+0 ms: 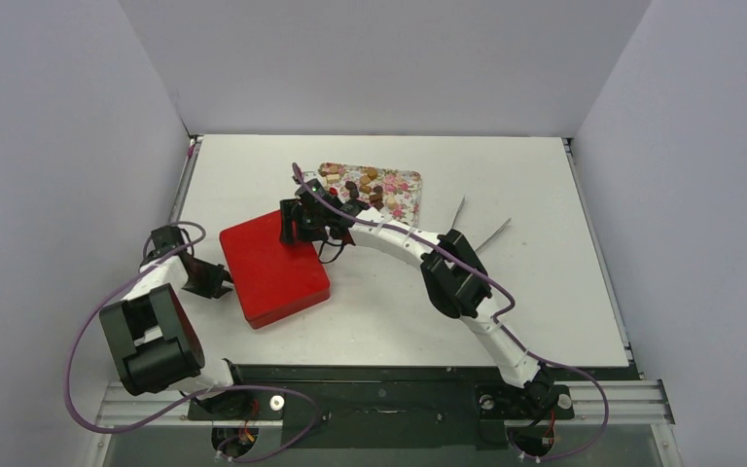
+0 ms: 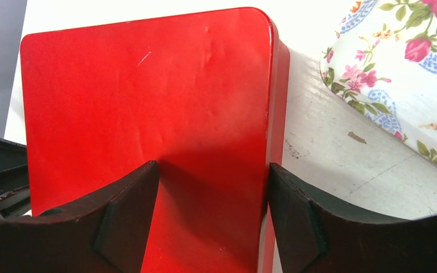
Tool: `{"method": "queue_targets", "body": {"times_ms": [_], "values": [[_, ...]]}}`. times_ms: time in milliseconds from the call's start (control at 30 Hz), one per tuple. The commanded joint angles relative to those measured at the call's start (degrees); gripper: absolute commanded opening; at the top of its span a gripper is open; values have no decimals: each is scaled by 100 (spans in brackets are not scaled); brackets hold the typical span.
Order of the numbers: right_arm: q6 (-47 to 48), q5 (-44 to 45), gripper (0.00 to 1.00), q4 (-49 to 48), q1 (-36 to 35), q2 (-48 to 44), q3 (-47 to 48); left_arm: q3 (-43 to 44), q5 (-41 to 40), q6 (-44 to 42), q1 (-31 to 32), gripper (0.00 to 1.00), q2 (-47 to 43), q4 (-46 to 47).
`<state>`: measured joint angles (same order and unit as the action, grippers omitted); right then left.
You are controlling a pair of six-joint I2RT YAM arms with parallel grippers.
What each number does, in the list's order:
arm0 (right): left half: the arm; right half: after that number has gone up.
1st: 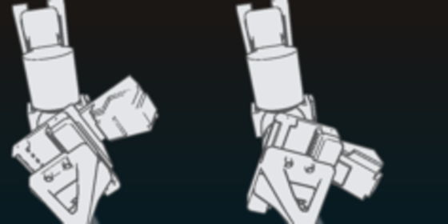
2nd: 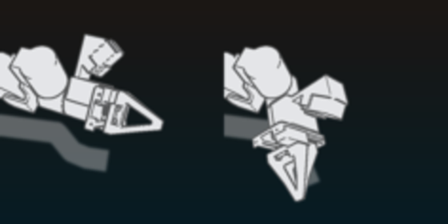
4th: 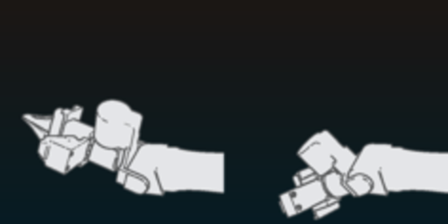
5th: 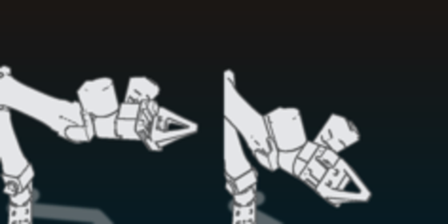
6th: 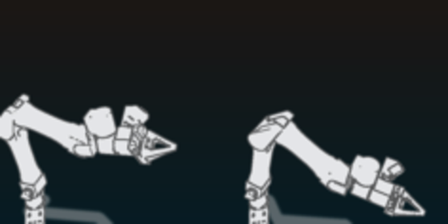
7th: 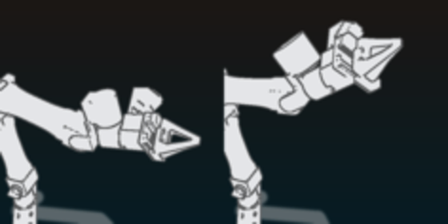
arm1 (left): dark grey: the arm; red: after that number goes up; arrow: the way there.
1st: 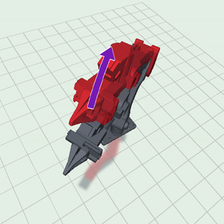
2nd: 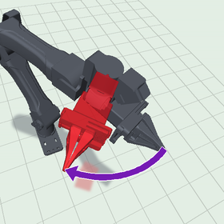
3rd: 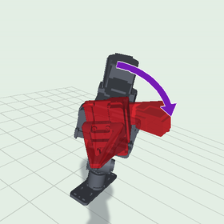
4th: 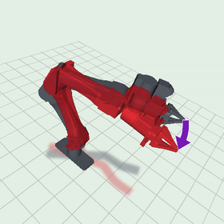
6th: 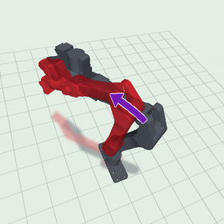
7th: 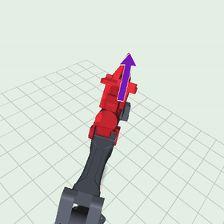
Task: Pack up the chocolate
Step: Close the box lid on the packing box.
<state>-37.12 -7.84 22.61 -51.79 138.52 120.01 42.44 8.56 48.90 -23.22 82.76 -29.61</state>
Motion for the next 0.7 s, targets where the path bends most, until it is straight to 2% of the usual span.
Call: {"method": "queue_targets", "body": {"times_ms": [0, 400, 667], "values": [[139, 208, 65, 165, -152, -262, 122, -36, 443, 130, 132, 18, 7, 309], [451, 644, 73, 450, -382, -311, 235, -172, 469, 132, 177, 18, -147, 327], [478, 757, 74, 538, -342, -386, 173, -275, -192, 27, 59, 14, -666, -58]]}}
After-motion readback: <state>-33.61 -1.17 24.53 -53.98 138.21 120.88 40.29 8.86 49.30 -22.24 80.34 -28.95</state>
